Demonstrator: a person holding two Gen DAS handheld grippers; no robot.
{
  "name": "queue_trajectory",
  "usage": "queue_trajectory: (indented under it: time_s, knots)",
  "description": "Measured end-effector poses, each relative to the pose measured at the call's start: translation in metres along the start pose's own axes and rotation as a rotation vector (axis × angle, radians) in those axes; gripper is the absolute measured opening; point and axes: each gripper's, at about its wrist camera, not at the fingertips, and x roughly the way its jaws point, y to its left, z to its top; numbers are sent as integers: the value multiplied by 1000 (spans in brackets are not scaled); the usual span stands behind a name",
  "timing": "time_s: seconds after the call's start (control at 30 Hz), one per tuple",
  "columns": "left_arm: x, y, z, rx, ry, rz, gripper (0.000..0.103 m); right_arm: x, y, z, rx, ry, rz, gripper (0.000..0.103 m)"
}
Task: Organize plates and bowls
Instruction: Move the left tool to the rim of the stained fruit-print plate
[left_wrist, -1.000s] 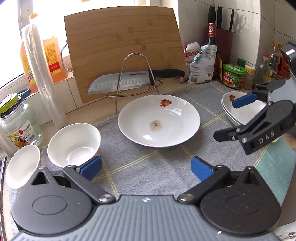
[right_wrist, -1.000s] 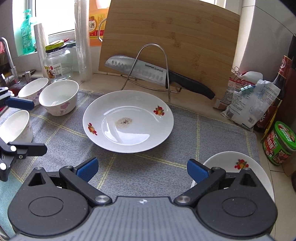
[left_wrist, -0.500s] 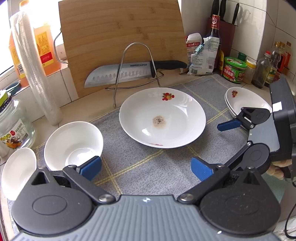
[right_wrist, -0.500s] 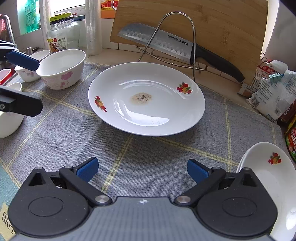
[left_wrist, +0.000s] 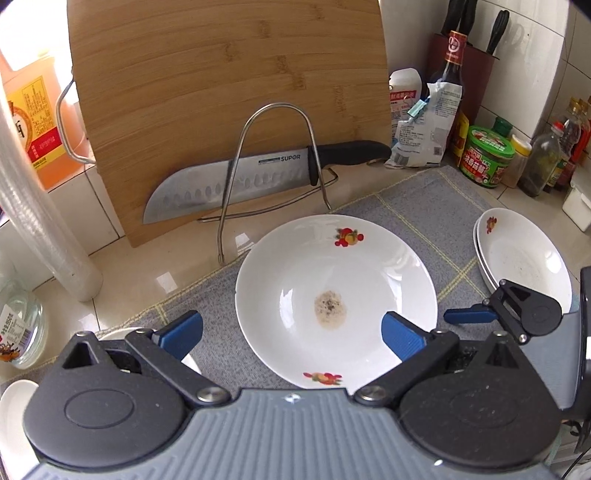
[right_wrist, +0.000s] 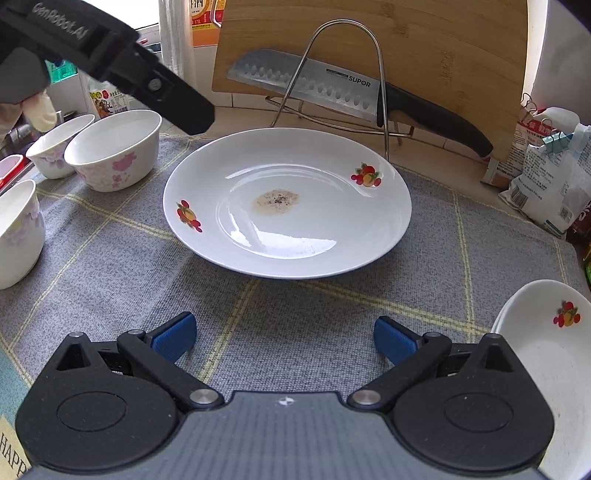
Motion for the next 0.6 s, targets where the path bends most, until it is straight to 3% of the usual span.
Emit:
queue_trajectory:
  time_s: [0.33, 0.6]
  knots:
    - [52, 13, 33, -12, 99, -84, 102, 9, 3, 9, 3, 0, -1, 103]
    - [85, 18, 51, -12, 194, -107, 102, 10, 3, 10, -7, -7, 7, 103]
